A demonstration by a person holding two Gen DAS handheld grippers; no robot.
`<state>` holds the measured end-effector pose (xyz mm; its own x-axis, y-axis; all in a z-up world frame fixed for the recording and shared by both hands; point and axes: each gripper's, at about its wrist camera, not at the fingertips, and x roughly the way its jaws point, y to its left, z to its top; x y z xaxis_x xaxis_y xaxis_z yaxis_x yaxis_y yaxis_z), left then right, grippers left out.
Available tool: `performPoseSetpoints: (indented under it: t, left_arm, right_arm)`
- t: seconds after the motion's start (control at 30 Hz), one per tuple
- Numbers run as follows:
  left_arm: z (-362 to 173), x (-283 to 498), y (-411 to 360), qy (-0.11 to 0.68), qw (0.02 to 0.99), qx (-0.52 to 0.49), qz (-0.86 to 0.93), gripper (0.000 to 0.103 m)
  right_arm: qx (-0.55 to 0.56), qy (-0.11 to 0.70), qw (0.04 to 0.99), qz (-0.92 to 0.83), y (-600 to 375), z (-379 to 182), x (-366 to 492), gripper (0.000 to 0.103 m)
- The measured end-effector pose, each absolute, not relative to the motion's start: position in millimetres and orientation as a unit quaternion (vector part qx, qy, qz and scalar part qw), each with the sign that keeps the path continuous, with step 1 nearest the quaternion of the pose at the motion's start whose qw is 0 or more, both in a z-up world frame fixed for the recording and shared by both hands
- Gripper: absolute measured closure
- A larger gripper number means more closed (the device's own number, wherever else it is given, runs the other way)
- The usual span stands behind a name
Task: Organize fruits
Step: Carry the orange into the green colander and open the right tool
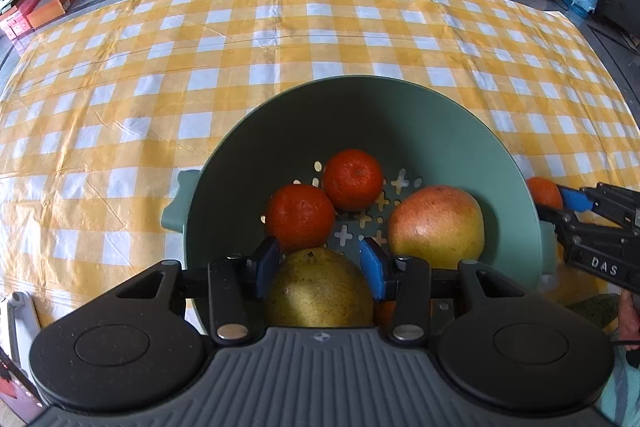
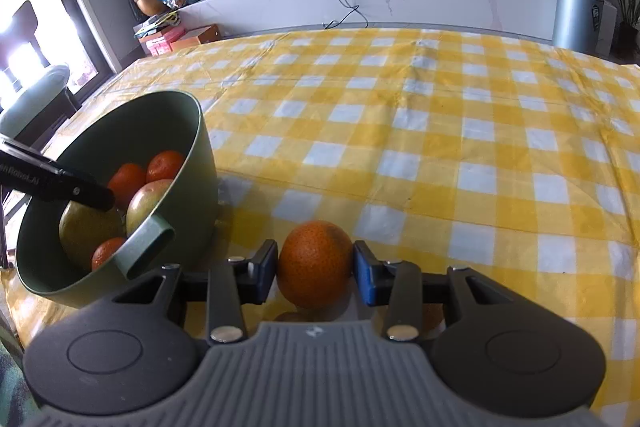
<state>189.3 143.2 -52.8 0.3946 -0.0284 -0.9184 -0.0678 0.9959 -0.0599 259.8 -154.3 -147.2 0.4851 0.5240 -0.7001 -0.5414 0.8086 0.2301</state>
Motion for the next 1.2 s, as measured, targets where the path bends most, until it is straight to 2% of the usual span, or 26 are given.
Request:
performPoseSetpoints:
  t: [0.37,0.57,0.87,1.2]
  left_arm:
    - [-45.4,159.5,147.2,0.526,0.847,-0.072,0.011,0.051]
    - [-44.9,144.7,139.4,0.499,0.864,-0.056,0.01,0.051]
    - [-46.6,129.7,141.4,0.479,0.876,-0.052,-0.006,0.051]
    - [-48.1,123.4,149.7,0.461,0.884,-0.073,-0.014,0.056]
  right_arm:
    - [0.025,0.335,0.885,0.322,-168.9,-112.8,242.6,0.065]
    - [0.046,0.31,0.874,0.371,-162.7,-86.0,229.2,0.065]
    - [0.085,0.368,0.819,0.433,-104.7,-71.6,237.0,0.065]
    - [0.044,0.436,0.794,0.422,-33.1,-91.3,248.3,0.065]
